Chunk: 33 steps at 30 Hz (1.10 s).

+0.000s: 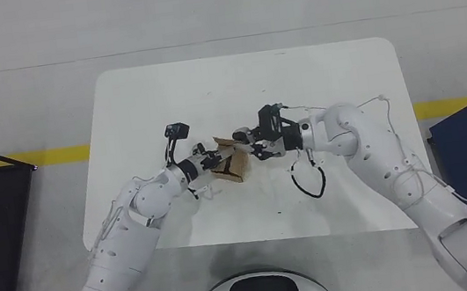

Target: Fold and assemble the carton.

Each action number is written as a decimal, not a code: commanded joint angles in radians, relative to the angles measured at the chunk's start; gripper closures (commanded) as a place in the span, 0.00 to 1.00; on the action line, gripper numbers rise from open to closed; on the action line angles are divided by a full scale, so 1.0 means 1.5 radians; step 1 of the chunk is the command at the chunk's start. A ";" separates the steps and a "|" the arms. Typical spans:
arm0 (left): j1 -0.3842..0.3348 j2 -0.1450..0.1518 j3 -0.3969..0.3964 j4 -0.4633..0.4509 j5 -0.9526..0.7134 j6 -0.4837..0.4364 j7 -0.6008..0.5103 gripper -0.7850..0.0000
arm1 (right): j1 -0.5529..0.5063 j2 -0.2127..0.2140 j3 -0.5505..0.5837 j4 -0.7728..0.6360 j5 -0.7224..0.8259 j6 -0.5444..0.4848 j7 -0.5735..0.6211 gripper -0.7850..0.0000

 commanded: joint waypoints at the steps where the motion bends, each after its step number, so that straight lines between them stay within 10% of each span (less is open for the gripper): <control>1: -0.003 -0.001 0.005 0.003 0.001 0.006 0.003 0.00 | 0.001 0.003 -0.008 -0.007 -0.009 0.000 0.017 1.00; 27: 0.035 0.012 -0.055 -0.030 -0.016 -0.015 0.031 0.00 | -0.034 0.018 0.031 -0.135 -0.070 0.149 0.159 1.00; 29: 0.042 0.013 -0.064 -0.036 -0.021 -0.019 0.033 0.00 | -0.032 0.018 0.029 -0.136 -0.056 0.140 0.167 0.62; 31: 0.048 0.015 -0.073 -0.040 -0.028 -0.026 0.037 0.00 | -0.029 0.017 0.025 -0.132 -0.036 0.119 0.166 0.51; 33: 0.055 0.017 -0.080 -0.047 -0.030 -0.026 0.038 0.00 | -0.022 0.016 0.023 -0.123 -0.013 0.089 0.162 0.18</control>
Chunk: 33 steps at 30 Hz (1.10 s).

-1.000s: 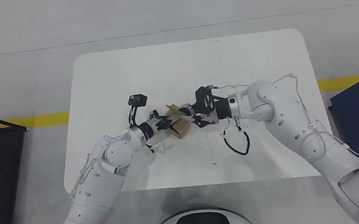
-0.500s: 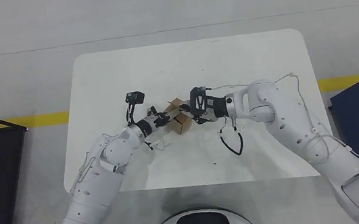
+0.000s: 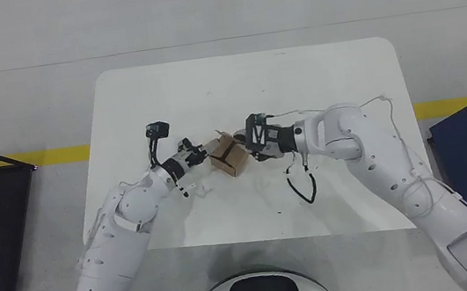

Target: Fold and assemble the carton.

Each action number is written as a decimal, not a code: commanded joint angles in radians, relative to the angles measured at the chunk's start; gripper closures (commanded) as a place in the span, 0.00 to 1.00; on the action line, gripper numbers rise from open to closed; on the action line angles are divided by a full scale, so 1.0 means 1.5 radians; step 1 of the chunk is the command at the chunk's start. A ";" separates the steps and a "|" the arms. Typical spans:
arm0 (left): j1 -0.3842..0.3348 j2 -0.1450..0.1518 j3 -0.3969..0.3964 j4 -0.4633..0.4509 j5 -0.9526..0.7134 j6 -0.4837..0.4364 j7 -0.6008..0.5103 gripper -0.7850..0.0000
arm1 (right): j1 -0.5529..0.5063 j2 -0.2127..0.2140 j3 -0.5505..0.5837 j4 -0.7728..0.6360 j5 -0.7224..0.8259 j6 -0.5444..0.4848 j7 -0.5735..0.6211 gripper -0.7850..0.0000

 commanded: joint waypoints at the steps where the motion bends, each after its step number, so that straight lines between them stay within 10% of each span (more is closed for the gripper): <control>1: 0.006 0.001 -0.007 -0.007 -0.002 0.001 0.002 0.00 | 0.006 -0.001 -0.002 0.009 0.026 -0.032 -0.005 0.04; 8: 0.031 0.008 -0.036 -0.027 -0.009 -0.005 0.007 0.00 | 0.017 0.000 0.026 0.065 0.151 -0.086 -0.070 0.00; 11: 0.040 0.010 -0.045 -0.032 -0.014 -0.010 0.004 0.00 | 0.016 -0.003 0.038 0.095 0.204 -0.005 -0.080 0.20; 25: 0.081 0.044 -0.105 -0.061 0.040 -0.199 -0.172 0.00 | 0.064 -0.030 -0.027 0.122 0.198 0.096 0.006 0.18; 33: 0.059 0.044 -0.071 -0.063 0.122 -0.148 -0.168 0.00 | 0.078 -0.040 -0.050 0.126 0.189 0.105 0.037 0.19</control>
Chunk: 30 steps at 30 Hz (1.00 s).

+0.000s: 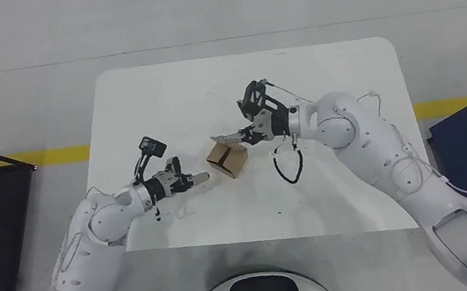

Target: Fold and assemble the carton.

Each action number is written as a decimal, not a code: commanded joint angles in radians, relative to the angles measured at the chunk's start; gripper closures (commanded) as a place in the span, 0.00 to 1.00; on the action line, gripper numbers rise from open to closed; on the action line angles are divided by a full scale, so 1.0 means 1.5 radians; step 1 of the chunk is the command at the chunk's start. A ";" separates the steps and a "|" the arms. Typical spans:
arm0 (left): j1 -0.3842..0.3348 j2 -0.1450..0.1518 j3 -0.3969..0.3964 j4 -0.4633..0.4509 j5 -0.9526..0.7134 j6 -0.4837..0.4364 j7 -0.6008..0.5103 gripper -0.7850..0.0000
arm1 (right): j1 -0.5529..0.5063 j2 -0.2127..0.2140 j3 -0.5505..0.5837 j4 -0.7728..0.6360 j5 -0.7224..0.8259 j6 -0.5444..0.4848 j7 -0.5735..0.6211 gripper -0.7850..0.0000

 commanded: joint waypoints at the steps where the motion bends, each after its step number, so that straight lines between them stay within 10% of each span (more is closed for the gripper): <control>1: -0.015 -0.003 0.022 0.009 0.015 0.015 0.006 0.00 | 0.001 -0.002 -0.005 0.001 -0.004 0.002 0.010 0.18; 30: -0.093 -0.022 0.143 0.072 0.002 0.047 0.087 0.00 | 0.009 -0.019 -0.034 -0.011 -0.068 0.076 0.099 0.15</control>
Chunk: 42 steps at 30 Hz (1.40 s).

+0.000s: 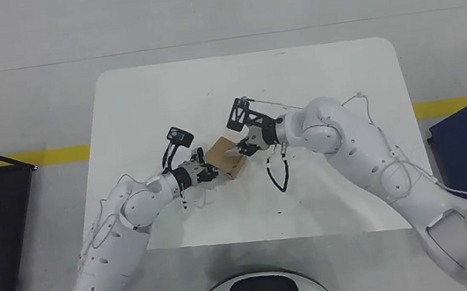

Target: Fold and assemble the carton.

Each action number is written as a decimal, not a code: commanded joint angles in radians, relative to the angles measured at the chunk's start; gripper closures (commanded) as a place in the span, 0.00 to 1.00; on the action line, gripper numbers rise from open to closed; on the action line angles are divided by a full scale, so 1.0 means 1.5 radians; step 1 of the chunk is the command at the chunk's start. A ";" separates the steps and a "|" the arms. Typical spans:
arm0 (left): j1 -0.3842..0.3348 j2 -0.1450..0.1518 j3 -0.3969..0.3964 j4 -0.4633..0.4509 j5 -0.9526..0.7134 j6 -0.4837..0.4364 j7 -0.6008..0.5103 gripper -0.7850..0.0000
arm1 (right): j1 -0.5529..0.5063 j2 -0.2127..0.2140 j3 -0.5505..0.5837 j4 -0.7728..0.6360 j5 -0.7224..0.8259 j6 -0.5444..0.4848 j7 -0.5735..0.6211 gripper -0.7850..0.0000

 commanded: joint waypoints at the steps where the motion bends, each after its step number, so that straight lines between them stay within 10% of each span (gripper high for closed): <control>1: 0.000 0.000 0.004 0.001 0.003 0.002 -0.001 0.00 | 0.001 0.000 0.003 0.003 0.000 0.001 -0.001 0.16; 14: 0.100 0.036 -0.131 -0.089 -0.060 -0.138 -0.026 0.00 | -0.002 -0.004 0.005 0.018 0.006 -0.016 0.004 0.18; 22: 0.162 0.048 -0.208 -0.150 -0.046 -0.087 0.020 0.00 | 0.009 -0.013 -0.014 0.033 0.002 -0.020 0.023 0.15; 42: 0.040 0.034 -0.063 -0.063 0.048 -0.021 -0.018 0.00 | -0.001 -0.019 0.020 0.037 -0.003 0.028 -0.051 0.00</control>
